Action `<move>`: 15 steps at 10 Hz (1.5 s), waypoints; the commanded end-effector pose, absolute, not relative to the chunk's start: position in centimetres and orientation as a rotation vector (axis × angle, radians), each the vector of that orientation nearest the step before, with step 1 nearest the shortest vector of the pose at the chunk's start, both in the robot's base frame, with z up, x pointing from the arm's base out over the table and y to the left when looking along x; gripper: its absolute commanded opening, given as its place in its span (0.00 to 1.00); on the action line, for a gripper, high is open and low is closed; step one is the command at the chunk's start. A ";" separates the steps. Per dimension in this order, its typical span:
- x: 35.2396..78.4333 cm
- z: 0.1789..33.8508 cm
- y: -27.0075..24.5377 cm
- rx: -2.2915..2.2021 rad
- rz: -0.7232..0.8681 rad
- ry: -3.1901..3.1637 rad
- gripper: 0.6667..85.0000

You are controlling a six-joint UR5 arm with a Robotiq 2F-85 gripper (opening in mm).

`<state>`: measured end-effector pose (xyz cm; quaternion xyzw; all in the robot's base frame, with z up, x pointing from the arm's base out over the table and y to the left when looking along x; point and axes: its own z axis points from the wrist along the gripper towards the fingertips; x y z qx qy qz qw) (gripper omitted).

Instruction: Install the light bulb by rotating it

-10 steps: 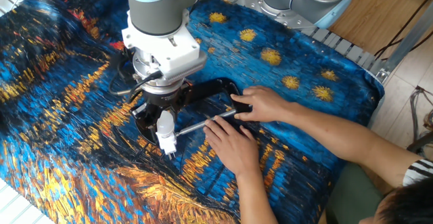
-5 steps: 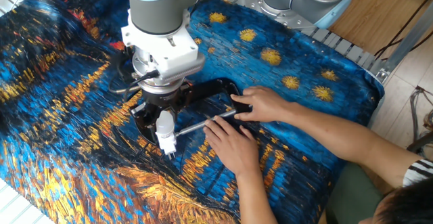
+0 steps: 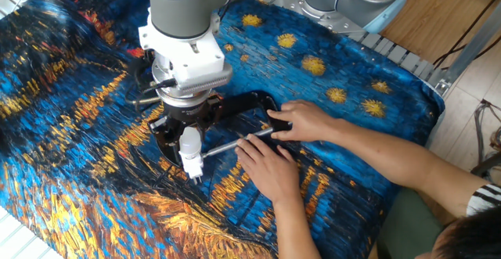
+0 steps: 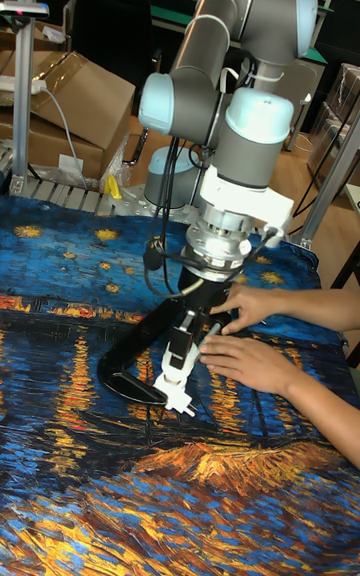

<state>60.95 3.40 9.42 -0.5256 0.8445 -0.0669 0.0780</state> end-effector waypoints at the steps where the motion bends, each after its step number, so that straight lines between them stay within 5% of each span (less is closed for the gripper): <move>1: 61.6 9.3 3.6 -1.406 -0.170 2.583 0.06; 4: 61.7 7.7 2.9 -1.208 -0.117 2.668 0.04; 7: 60.9 10.0 1.9 -1.081 -0.177 2.780 0.01; 12: 61.7 7.0 2.7 -0.784 -0.015 2.851 0.01; 15: 60.6 8.8 2.5 -0.696 0.041 2.917 0.01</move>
